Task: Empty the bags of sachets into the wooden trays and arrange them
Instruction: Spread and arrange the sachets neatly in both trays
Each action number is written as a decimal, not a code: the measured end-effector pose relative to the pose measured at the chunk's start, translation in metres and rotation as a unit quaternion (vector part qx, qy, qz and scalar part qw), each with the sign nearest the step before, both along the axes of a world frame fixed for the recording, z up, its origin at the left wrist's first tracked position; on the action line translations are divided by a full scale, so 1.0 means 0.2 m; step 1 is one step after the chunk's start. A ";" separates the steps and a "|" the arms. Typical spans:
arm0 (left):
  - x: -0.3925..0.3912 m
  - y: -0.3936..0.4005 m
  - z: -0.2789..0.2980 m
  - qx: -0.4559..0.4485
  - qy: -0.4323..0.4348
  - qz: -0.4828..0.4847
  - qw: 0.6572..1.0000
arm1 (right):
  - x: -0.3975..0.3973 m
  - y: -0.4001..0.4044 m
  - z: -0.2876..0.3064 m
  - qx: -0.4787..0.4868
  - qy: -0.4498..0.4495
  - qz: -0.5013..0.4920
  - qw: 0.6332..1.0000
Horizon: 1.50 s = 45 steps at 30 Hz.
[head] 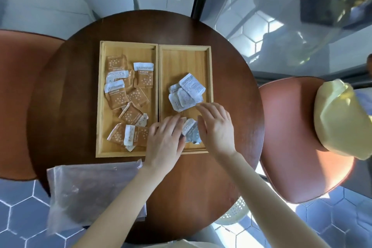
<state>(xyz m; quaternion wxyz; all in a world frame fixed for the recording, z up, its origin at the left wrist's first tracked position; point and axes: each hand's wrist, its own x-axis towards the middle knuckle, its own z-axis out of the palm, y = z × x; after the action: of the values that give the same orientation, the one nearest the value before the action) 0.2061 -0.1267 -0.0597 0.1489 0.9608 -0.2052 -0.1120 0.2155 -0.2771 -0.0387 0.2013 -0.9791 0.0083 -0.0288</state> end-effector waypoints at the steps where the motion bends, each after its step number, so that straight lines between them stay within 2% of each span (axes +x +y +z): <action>1: 0.00 0.00 0.00 0.010 0.001 0.001 1.000 | 0.05 -0.01 0.00 -0.008 0.015 0.012 1.000; 6: 0.01 0.00 0.00 0.012 -0.011 0.006 1.000 | 0.25 -0.03 -0.05 -0.046 0.118 0.123 0.984; 10: 0.03 0.01 0.01 -0.015 -0.019 0.002 1.000 | 0.25 -0.06 -0.09 -0.023 0.070 0.146 0.987; 13: 0.06 0.01 0.03 -0.104 -0.041 0.037 0.993 | 0.25 -0.07 -0.10 -0.017 0.048 0.145 0.988; 15: 0.11 0.03 0.03 -0.128 -0.068 0.068 0.987 | 0.25 -0.08 -0.09 -0.016 0.050 0.155 0.987; 22: 0.27 -0.01 0.02 -0.037 -0.023 0.037 0.998 | 0.33 -0.13 -0.01 0.036 0.102 0.178 0.978; 24: 0.28 -0.01 0.01 -0.032 -0.019 0.040 0.999 | 0.36 -0.13 0.03 0.080 0.125 0.154 0.977; 28: 0.31 -0.02 -0.01 -0.030 -0.026 0.040 0.998 | 0.45 -0.12 0.07 0.190 0.137 0.017 0.972; 32: 0.33 -0.03 -0.02 -0.034 -0.022 0.038 0.998 | 0.54 -0.09 0.10 0.345 0.145 -0.136 0.917; 34: 0.33 -0.03 -0.02 -0.033 -0.018 0.041 0.998 | 0.56 -0.07 0.08 0.368 0.142 -0.178 0.901; 37: 0.35 -0.03 0.00 -0.038 -0.013 0.044 0.998 | 0.57 -0.04 0.04 0.353 0.152 -0.201 0.901; 41: 0.33 -0.04 0.01 -0.043 -0.026 0.032 0.998 | 0.54 -0.04 0.00 0.217 0.143 -0.098 0.961; 45: 0.33 -0.04 0.02 -0.090 -0.029 0.044 0.995 | 0.43 -0.06 0.00 0.149 0.060 -0.037 0.986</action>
<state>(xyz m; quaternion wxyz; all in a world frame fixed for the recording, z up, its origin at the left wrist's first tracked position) 0.2726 -0.1348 -0.0550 0.2335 0.9544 -0.1766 -0.0585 0.3008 -0.2896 -0.0381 0.3425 -0.9372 0.0608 0.0244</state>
